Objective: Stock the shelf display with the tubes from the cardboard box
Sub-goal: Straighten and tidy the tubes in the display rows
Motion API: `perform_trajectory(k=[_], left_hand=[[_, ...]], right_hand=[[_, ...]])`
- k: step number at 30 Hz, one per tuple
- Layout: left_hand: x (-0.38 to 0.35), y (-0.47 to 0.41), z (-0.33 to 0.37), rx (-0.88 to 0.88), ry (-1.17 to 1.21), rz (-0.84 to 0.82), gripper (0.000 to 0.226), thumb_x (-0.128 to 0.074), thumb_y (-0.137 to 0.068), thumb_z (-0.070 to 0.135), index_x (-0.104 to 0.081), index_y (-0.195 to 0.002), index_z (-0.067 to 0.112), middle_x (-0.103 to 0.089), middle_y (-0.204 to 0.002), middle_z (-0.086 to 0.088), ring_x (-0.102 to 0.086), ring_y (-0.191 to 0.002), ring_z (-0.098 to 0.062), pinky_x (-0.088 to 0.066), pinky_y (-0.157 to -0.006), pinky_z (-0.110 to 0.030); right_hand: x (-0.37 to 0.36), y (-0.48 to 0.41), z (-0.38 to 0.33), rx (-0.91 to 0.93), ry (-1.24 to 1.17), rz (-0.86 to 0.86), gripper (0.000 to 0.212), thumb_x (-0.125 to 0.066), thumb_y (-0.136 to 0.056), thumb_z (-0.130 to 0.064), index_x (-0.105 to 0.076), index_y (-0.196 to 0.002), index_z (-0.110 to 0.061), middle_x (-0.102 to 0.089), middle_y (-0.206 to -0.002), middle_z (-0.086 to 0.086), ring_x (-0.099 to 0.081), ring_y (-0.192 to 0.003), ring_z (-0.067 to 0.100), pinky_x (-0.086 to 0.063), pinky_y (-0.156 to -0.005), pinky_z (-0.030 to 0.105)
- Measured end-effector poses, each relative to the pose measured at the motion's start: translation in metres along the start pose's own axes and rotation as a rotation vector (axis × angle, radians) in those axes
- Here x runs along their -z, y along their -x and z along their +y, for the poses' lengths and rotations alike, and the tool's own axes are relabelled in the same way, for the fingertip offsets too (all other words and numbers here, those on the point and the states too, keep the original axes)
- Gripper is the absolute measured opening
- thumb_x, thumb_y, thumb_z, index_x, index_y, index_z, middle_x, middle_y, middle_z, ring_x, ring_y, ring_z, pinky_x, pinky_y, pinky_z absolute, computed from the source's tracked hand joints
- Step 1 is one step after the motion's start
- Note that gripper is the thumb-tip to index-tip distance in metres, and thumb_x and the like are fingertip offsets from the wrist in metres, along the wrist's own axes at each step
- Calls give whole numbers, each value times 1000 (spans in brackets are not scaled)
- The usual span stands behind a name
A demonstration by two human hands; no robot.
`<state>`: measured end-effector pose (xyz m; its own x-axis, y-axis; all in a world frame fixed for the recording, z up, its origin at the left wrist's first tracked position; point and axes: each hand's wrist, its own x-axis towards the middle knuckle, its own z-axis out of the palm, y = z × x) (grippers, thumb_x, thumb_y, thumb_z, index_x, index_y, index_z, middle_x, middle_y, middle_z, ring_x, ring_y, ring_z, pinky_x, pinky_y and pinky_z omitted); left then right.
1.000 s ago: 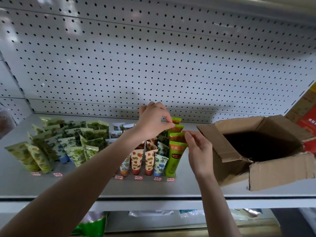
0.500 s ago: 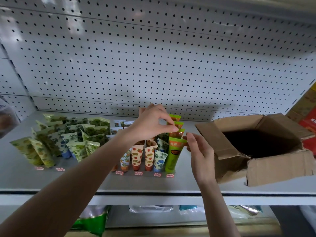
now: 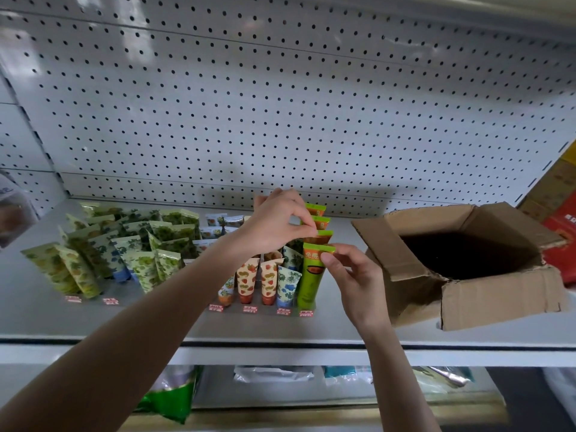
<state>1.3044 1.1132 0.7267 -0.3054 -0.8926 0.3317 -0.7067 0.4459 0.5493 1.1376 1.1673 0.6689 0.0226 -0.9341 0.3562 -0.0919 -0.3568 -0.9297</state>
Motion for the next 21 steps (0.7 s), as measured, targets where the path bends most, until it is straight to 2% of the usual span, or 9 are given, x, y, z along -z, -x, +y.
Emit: perform_trajectory(k=[4, 8, 11, 14, 18, 21], left_hand=[[-2, 0, -1, 3, -5, 20, 12, -69, -79, 37, -72, -83, 27, -52, -99, 11, -40, -108, -12, -17, -83, -28], [0, 1, -1, 12, 33, 35, 11, -69, -78, 40, -72, -82, 30, -53, -98, 13, -43, -108, -13, -19, -93, -34], [4, -2, -3, 27, 90, 112, 5, -67, -81, 38, -69, -82, 33, -54, -95, 12, -47, -105, -13, -25, -100, -41], [5, -7, -7, 59, 53, 179, 3, -68, -81, 37, -68, -82, 35, -56, -94, 7, -45, -99, -13, -29, -96, -40], [1, -15, -8, 137, -46, 156, 13, -68, -80, 40, -71, -89, 32, -52, -100, 9, -40, -107, -13, -17, -85, -30], [-4, -18, -6, 139, -125, 132, 16, -67, -79, 44, -72, -87, 31, -51, -99, 12, -40, -110, -13, -15, -85, -30]], right_hand=[[1, -2, 0, -12, -15, -18, 14, -62, -85, -6, -67, -90, -18, -70, -81, -10, -63, -76, 4, -51, -70, 17], [1, -3, 1, -17, 7, -23, 12, -63, -85, -8, -67, -90, -17, -70, -79, -11, -63, -76, 4, -50, -69, 16], [2, -3, -1, -25, 5, -19, 14, -63, -86, -6, -67, -89, -19, -70, -81, -11, -63, -75, 2, -49, -67, 14], [2, -2, -1, -52, -3, -2, 12, -64, -85, -12, -67, -93, -20, -70, -86, -8, -65, -81, 5, -51, -69, 16], [0, -2, -2, -93, -33, 55, 12, -65, -85, -21, -67, -96, -18, -69, -85, -11, -64, -81, 2, -50, -69, 14], [-1, -2, -2, -110, -7, 91, 27, -62, -82, -36, -66, -100, -16, -69, -90, -8, -63, -85, 3, -49, -73, 16]])
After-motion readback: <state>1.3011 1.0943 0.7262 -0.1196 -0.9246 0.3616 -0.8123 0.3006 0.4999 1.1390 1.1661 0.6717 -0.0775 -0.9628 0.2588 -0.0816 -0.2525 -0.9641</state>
